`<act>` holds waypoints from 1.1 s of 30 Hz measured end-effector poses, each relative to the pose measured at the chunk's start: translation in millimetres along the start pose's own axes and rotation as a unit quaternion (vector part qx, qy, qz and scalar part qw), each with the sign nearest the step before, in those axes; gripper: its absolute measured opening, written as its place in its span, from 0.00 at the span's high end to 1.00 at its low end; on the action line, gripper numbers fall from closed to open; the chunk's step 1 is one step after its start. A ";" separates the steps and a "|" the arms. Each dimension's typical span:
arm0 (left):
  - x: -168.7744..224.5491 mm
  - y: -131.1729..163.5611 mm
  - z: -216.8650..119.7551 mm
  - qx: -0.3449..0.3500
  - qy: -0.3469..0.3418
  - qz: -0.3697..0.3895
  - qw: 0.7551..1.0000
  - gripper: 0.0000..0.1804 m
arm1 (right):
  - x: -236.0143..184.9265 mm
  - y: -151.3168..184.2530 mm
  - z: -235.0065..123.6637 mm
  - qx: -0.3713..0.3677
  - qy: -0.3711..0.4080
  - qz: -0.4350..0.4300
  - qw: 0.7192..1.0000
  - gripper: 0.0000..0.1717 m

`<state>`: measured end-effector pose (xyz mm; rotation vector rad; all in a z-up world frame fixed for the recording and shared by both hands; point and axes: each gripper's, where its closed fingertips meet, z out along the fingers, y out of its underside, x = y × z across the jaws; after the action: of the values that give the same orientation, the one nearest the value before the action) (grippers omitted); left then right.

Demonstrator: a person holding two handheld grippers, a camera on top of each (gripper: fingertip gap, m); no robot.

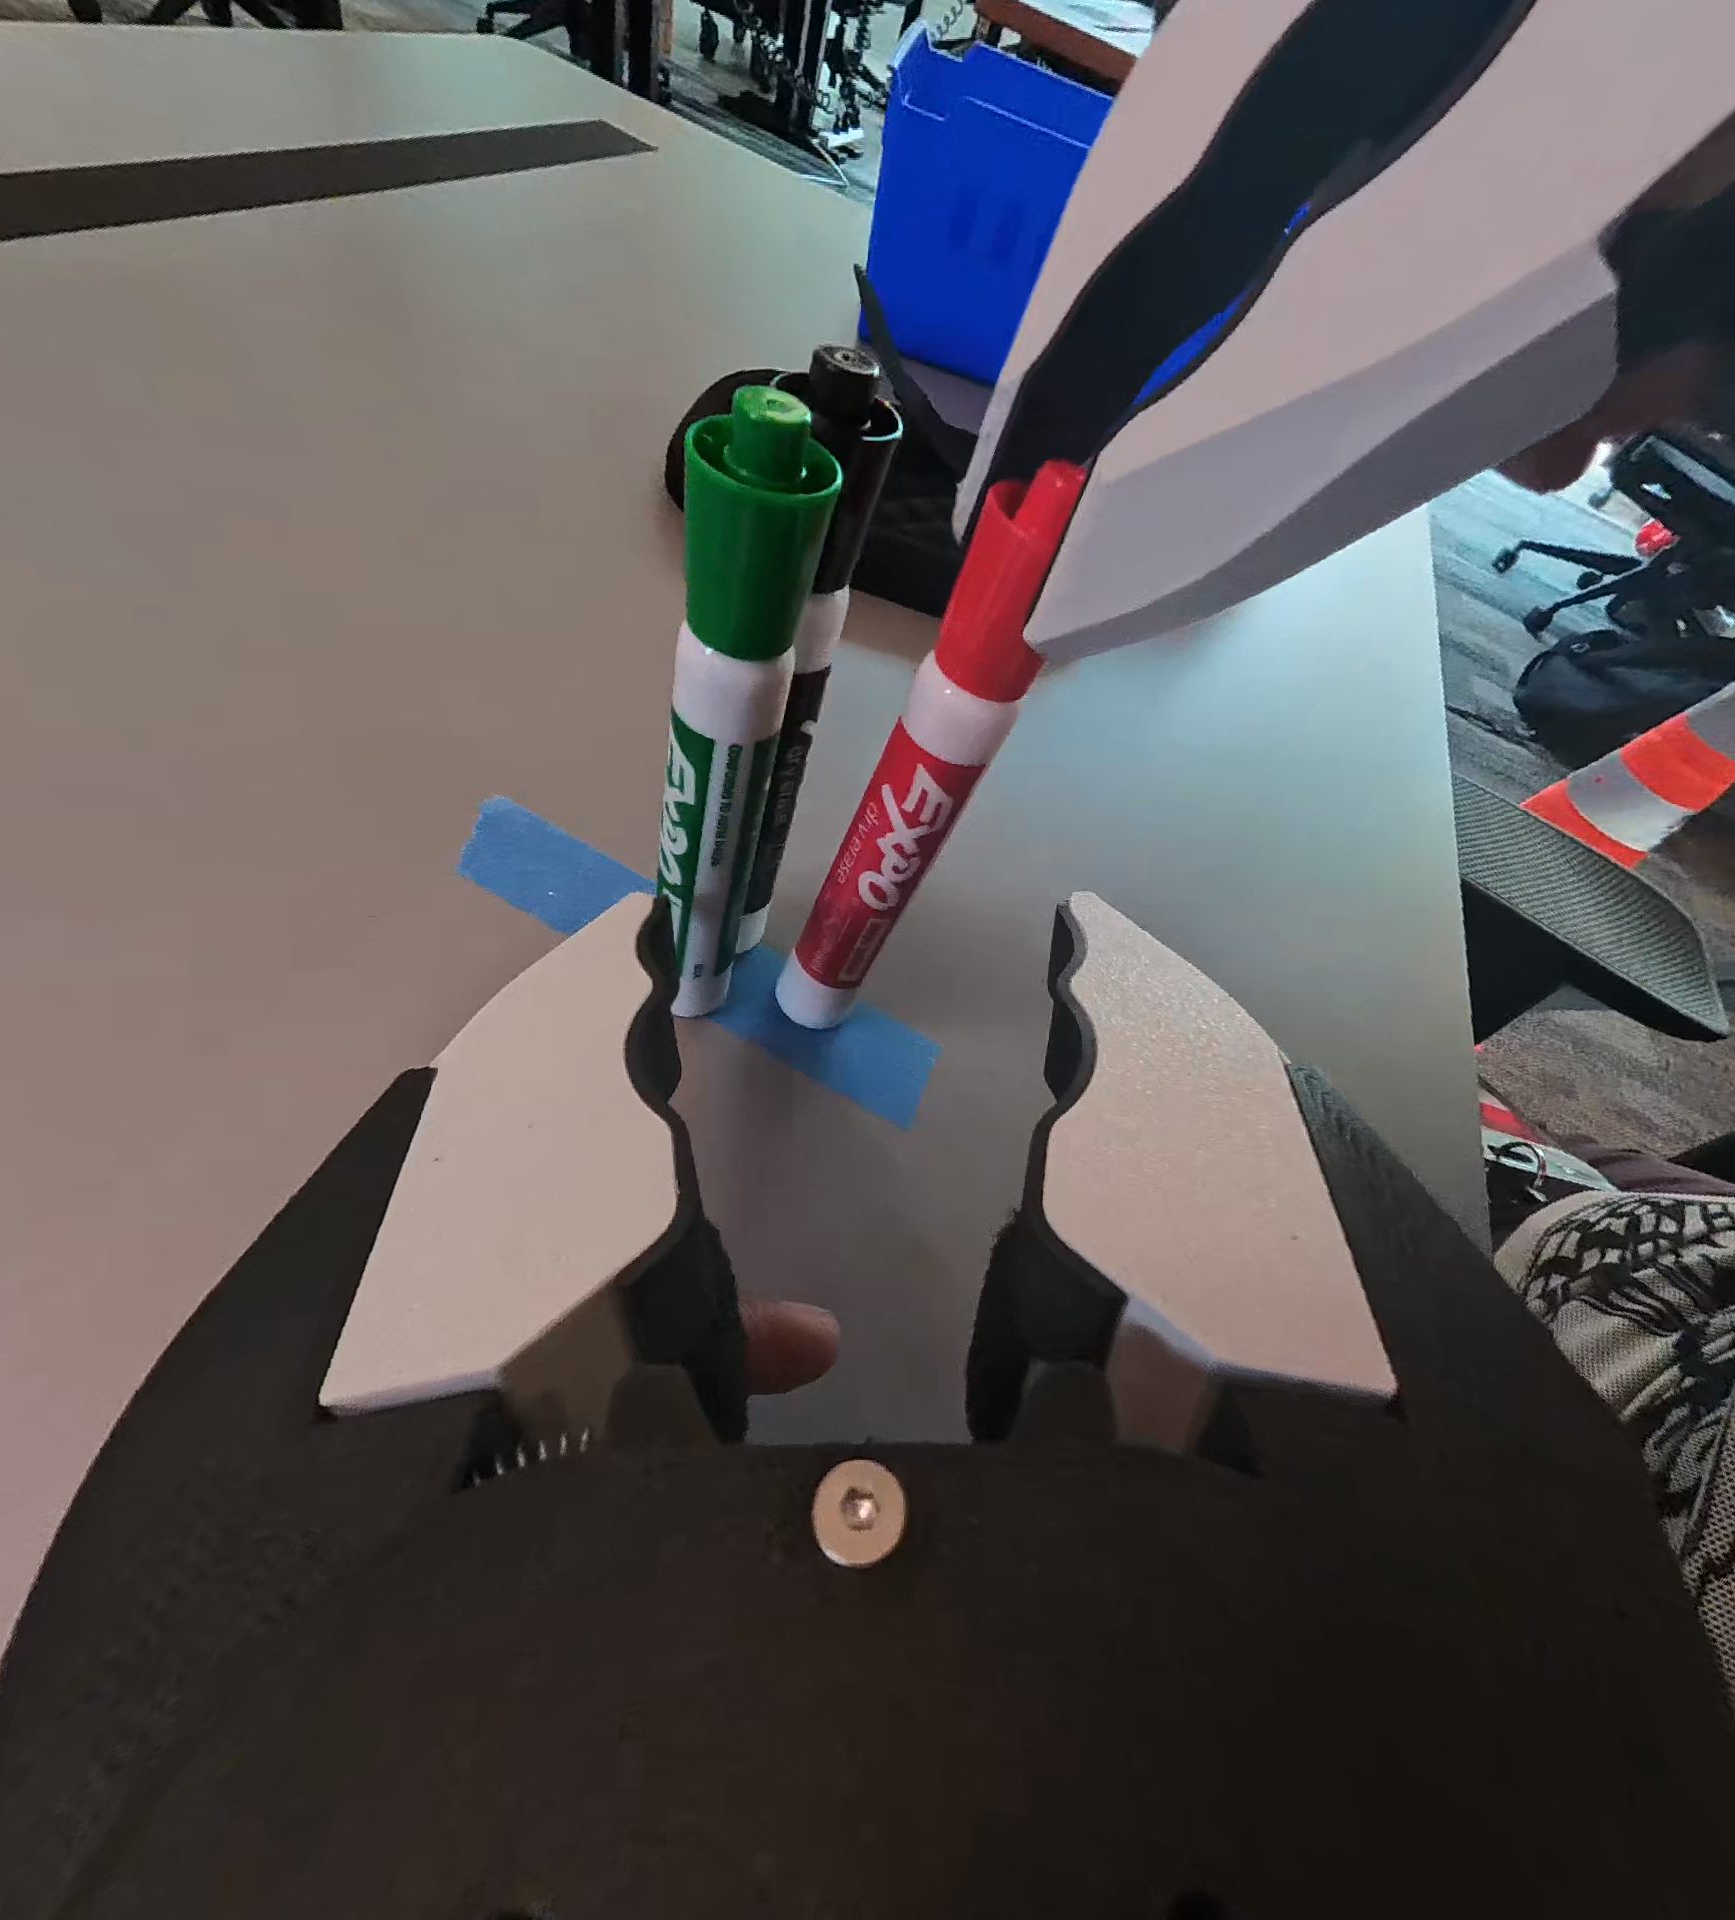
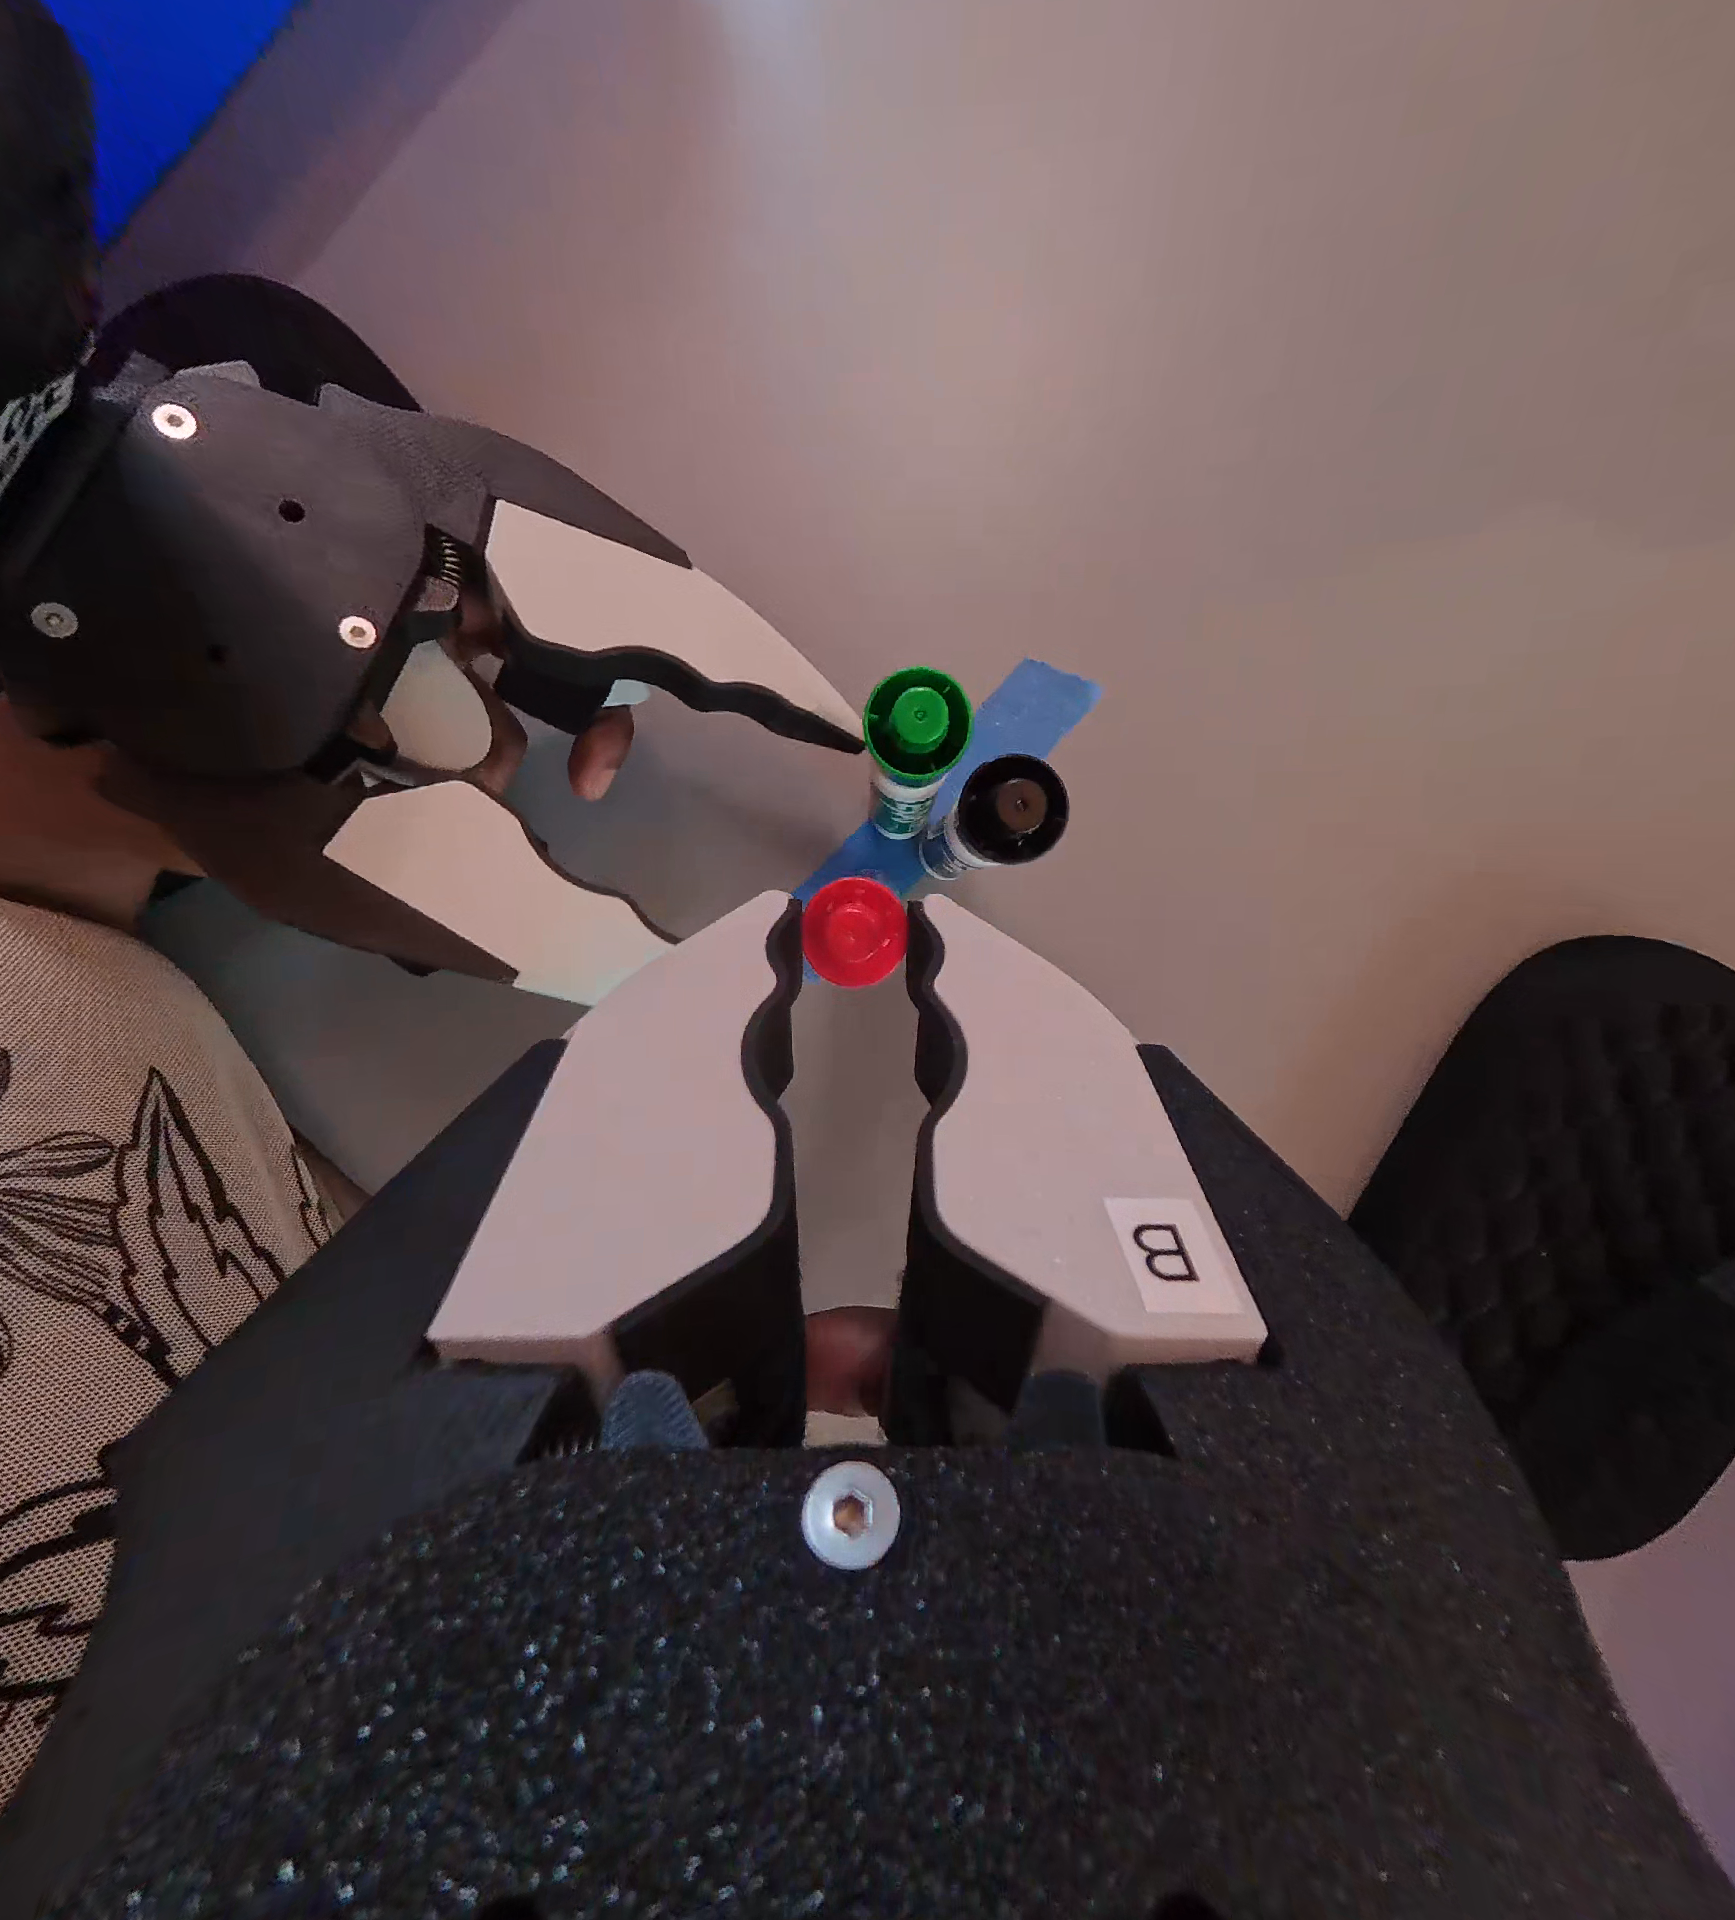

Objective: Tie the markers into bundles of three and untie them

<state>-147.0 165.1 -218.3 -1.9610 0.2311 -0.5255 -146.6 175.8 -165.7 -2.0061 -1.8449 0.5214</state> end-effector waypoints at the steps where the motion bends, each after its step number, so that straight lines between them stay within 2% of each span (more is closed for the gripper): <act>1: 0.0 -0.3 -0.3 0.001 -0.001 -0.001 1.000 0.62 | -0.3 -0.6 0.5 -0.001 0.001 -0.003 1.000 0.89; 33: 5.3 -0.8 -3.6 0.008 0.021 -0.008 1.000 0.62 | 2.9 -9.2 5.3 0.004 0.012 -0.015 1.000 0.89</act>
<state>-144.0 160.4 -214.9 -1.9393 0.2375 -0.5782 -157.0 179.5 -165.7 -1.9670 -1.8523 0.4938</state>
